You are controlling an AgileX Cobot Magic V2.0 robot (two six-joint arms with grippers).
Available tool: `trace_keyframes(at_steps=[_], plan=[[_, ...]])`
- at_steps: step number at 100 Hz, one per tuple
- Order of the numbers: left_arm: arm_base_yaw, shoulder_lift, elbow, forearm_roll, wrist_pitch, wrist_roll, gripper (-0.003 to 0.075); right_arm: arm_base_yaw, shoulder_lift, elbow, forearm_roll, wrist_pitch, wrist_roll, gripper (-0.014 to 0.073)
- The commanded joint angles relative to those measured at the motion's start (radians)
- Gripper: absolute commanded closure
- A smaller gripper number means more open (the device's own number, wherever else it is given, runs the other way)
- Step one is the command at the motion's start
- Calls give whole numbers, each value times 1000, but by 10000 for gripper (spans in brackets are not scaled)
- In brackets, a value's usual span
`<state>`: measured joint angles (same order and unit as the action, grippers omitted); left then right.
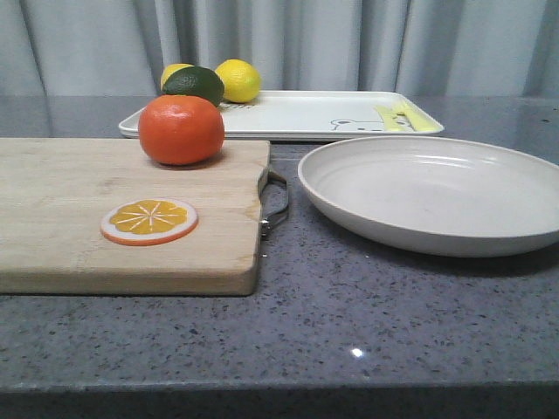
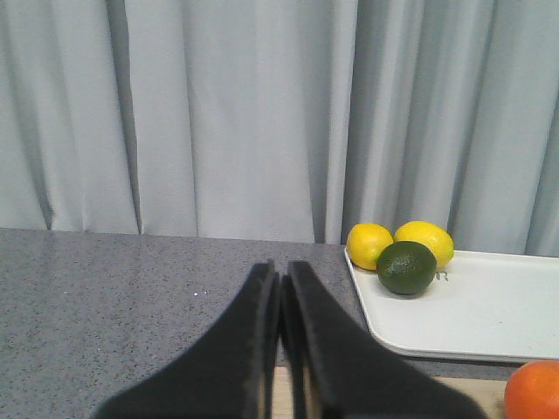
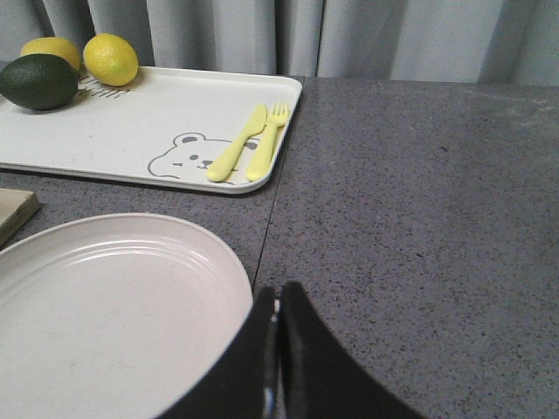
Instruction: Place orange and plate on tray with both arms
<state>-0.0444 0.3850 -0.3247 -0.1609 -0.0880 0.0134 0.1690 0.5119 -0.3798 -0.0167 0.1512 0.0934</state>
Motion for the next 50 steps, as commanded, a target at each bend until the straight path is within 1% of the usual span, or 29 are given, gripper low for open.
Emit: trace_keyframes(at_steps=[1, 9, 14, 16, 21, 28, 35, 50], plan=[[-8, 12, -32, -6, -80, -7, 671, 0, 10, -33, -1, -83, -6, 658], [-8, 12, -32, -6, -80, -7, 556, 0, 10, -33, -1, -83, -6, 658], [-8, 12, -32, -6, -80, -7, 456, 0, 10, -33, -1, -83, -6, 658], [-8, 12, -32, -6, -80, -7, 431, 0, 10, -33, -1, -83, -6, 658], [-8, 12, -32, -6, -78, -7, 339, 0, 10, -33, -1, -83, -6, 658], [-8, 12, -34, -6, -76, -7, 262, 0, 10, -33, -1, -83, -6, 658], [-8, 17, -36, -6, -71, -7, 233, 0, 10, -33, -1, -83, -6, 658], [-8, 62, -64, -13, -30, -13, 234, 0, 10, -33, -1, -83, -6, 658]])
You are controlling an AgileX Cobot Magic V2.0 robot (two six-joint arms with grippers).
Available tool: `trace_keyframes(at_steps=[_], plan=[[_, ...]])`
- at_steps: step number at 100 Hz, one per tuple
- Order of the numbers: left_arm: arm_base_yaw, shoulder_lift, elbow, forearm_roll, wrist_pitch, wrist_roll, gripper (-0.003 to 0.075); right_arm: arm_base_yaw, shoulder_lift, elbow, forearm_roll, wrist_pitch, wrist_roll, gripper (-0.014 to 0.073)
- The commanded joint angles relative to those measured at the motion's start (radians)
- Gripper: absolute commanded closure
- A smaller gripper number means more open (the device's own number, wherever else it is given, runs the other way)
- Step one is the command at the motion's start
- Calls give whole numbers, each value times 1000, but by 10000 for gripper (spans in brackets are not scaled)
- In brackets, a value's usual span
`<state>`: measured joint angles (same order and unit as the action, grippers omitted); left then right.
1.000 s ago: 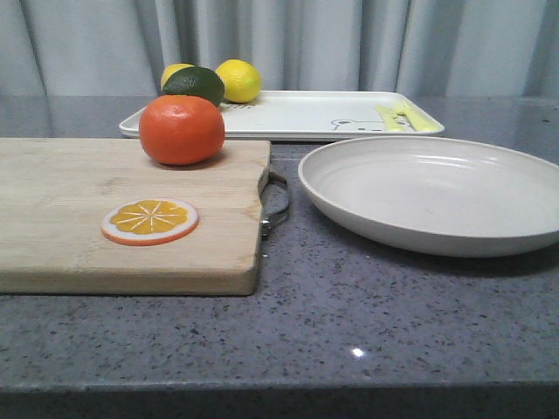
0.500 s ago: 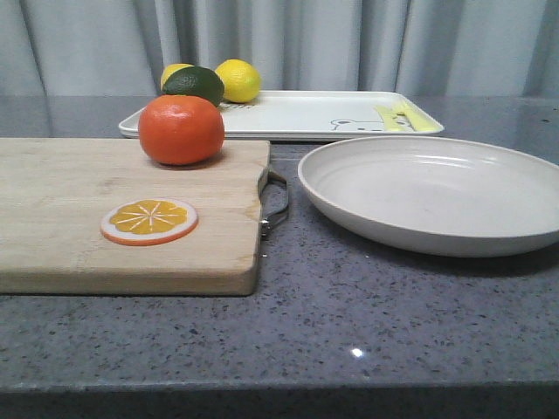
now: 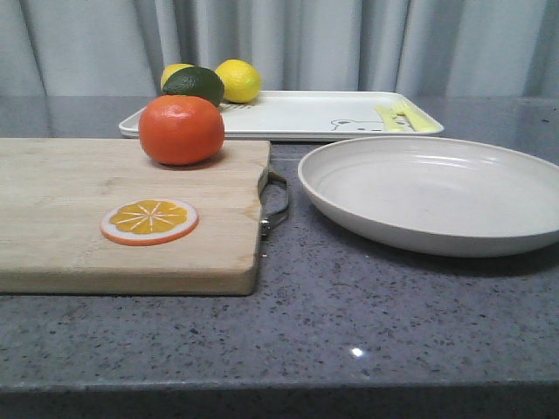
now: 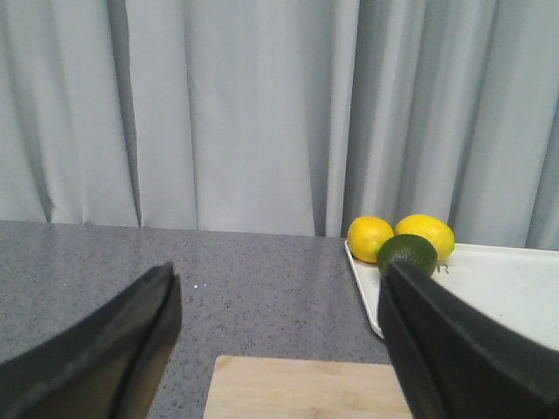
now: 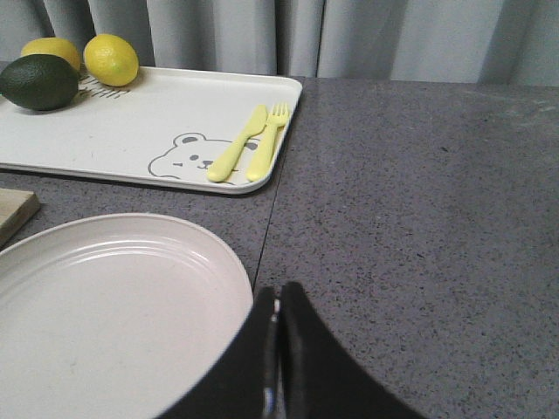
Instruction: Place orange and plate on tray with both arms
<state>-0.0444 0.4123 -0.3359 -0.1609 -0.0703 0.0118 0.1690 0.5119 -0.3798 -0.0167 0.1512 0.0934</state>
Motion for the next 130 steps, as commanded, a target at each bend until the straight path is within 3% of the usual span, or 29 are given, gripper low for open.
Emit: trace_keyframes(at_steps=[1, 19, 33, 47, 67, 84, 98, 130], plan=[[-8, 40, -56, -19, -40, -12, 234, 0, 10, -33, -1, -83, -6, 658], [-15, 154, -158, -31, 117, -12, 234, 0, 10, -33, 0, -83, -5, 658], [-81, 271, -244, -31, 209, -6, 233, 0, 10, -33, 1, -83, -5, 658], [-178, 386, -303, -31, 203, -6, 225, 0, 10, -33, 2, -83, -5, 658], [-299, 537, -392, -33, 182, -12, 106, 0, 10, -33, 2, -84, -5, 658], [-353, 667, -493, -58, 219, -12, 112, 0, 10, -33, 2, -90, -5, 658], [-364, 784, -617, -135, 346, -12, 112, 0, 10, -33, 2, -91, -5, 658], [-364, 1017, -889, -147, 616, -6, 112, 0, 10, -33, 2, -91, -5, 658]])
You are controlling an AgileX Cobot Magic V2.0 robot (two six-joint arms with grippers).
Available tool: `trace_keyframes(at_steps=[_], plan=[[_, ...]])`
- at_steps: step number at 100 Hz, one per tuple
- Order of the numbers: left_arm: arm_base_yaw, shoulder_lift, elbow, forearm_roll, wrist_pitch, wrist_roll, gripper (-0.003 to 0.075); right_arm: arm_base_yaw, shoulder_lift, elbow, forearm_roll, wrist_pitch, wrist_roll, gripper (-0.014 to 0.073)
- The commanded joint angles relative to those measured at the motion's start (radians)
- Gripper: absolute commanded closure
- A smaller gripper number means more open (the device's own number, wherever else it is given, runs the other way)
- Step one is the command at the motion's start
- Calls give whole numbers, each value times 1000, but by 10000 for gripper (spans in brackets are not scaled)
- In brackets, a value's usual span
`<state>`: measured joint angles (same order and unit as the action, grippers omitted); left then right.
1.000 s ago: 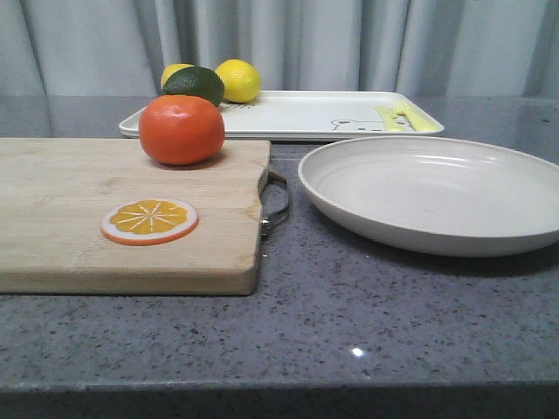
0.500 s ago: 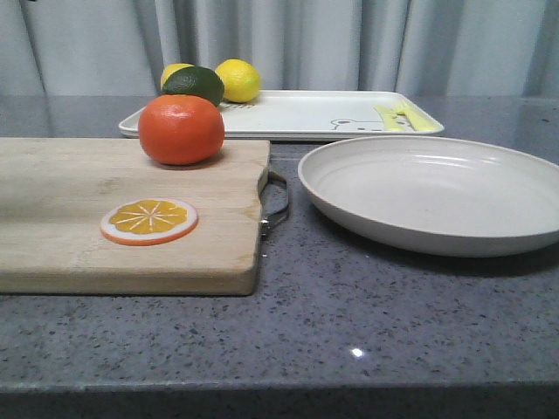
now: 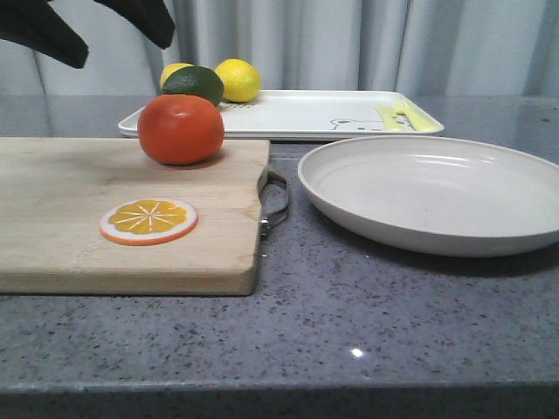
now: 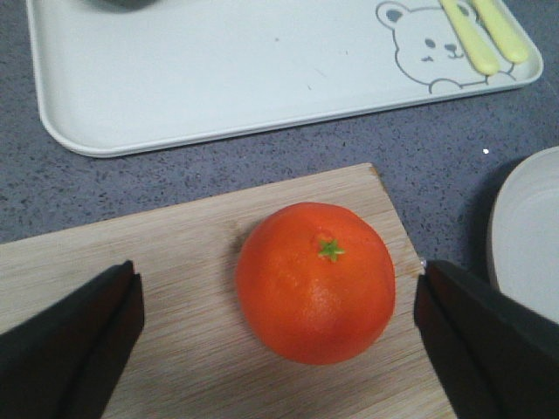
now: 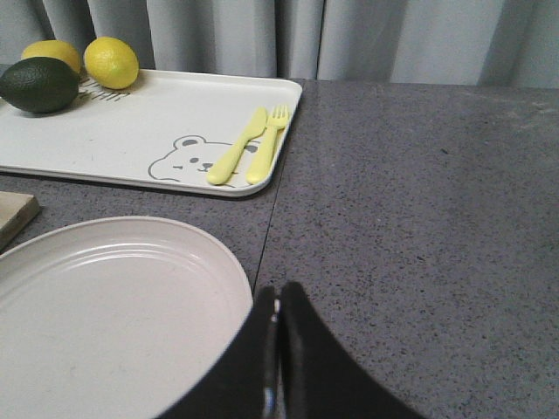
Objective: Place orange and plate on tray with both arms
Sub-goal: 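Lower the left gripper around the orange on the cutting board and close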
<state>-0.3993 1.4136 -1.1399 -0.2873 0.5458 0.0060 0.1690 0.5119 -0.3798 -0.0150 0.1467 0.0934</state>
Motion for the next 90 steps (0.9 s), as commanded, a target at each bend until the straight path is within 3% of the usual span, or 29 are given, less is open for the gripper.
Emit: trace_keyframes(at_steps=[1, 35, 90], plan=[[-9, 20, -89, -21, 6, 0, 112, 0, 10, -33, 1, -86, -5, 658], [-9, 157, -232, -58, 105, 0, 112, 0, 10, -33, 1, -94, -5, 658], [-9, 255, -250, -90, 135, 4, 112, 0, 10, -33, 1, -94, -5, 658]])
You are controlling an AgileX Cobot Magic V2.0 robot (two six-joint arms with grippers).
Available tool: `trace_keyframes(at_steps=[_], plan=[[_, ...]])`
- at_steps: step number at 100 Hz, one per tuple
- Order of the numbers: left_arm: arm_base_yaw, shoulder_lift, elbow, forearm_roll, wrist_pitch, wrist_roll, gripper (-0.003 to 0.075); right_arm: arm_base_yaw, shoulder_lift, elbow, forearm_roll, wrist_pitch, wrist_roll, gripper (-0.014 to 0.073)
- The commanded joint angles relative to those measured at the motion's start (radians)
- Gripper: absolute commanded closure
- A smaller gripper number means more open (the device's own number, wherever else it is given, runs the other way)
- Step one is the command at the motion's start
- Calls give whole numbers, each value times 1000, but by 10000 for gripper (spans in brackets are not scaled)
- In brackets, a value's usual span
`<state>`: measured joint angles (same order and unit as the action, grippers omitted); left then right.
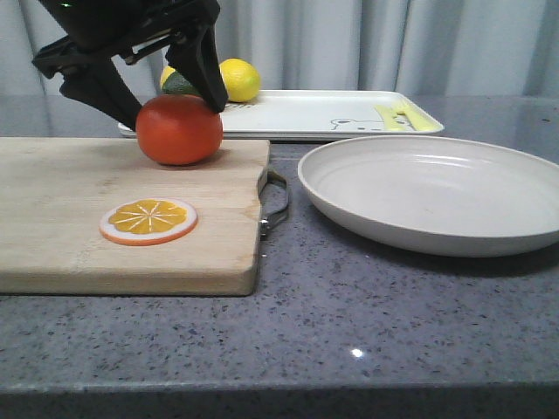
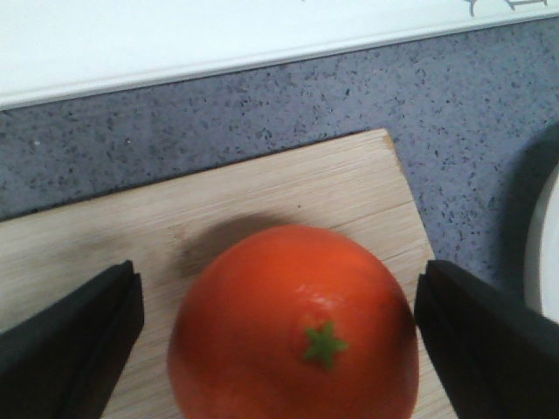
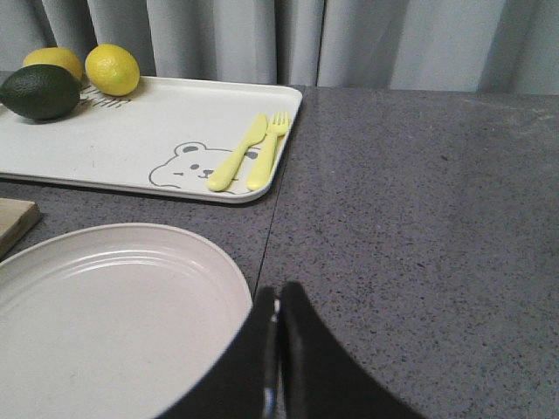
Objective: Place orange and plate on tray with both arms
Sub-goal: 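Lower the left gripper around the orange on the cutting board and close, then lift the orange with the left gripper and lower it onto the white plate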
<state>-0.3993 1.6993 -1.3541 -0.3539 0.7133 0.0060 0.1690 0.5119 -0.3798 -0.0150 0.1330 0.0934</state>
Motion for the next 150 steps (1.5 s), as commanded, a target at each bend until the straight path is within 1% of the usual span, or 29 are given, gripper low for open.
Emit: trace_keyframes(at_steps=[1, 12, 19, 43, 55, 68, 92, 122, 136, 150], plan=[[-9, -31, -35, -25, -32, 4, 112, 0, 10, -33, 1, -81, -5, 658], [-9, -24, -35, -25, -30, 4, 122, 0, 10, -33, 1, -81, -5, 658], [-9, -24, -35, -28, -30, 4, 153, 0, 10, -33, 1, -81, -5, 658], [-9, -24, -42, -32, -30, 4, 338, 0, 10, -33, 1, -81, -5, 658], [-13, -26, -42, -34, -30, 6, 394, 0, 10, -33, 1, -81, -5, 658], [-54, -26, -65, -34, -28, 10, 398, 0, 10, -33, 1, -81, -5, 658], [-186, -16, -178, -34, -58, 10, 398, 0, 10, -33, 1, -81, -5, 658], [-334, 113, -313, -58, -31, 10, 398, 0, 10, -33, 1, -81, -5, 658], [-385, 169, -350, -65, -26, 10, 398, 0, 10, -33, 1, -82, -5, 658], [-409, 197, -356, -72, -15, 10, 398, 0, 10, -33, 1, -81, -5, 658]])
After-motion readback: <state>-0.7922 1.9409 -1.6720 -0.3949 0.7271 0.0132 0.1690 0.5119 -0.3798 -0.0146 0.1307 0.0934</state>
